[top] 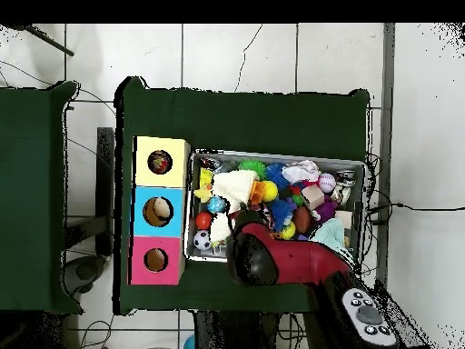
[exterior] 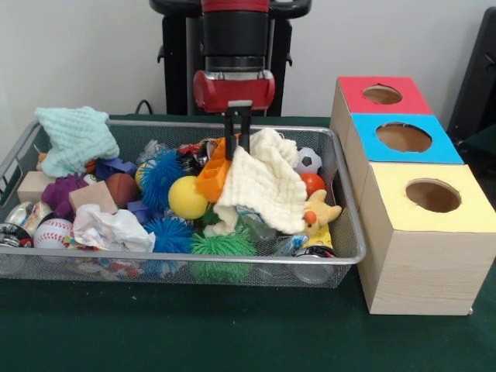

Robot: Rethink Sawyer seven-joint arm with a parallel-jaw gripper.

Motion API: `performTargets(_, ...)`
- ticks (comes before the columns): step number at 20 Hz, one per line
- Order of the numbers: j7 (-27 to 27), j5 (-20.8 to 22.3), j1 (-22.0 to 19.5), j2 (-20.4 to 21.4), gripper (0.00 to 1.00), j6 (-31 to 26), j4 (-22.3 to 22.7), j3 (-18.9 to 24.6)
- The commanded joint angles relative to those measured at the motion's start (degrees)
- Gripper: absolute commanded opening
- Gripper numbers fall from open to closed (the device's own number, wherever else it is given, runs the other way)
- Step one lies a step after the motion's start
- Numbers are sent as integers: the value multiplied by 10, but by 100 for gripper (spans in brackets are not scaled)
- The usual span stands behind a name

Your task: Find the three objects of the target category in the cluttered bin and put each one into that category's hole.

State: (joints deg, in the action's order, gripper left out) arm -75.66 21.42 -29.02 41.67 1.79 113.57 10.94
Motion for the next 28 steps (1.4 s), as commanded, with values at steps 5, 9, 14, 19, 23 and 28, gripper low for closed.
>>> performTargets(5,-14,56,-41,34,0,-70,16,84)
performTargets(9,-17,68,-43,29,0,-66,13,84)
performTargets(14,-26,84,-42,20,0,-51,12,79)
performTargets(19,-27,91,-57,40,0,-61,32,92)
performTargets(23,-19,84,-88,83,0,-87,73,121)
performTargets(28,-12,81,-121,114,0,-97,110,151)
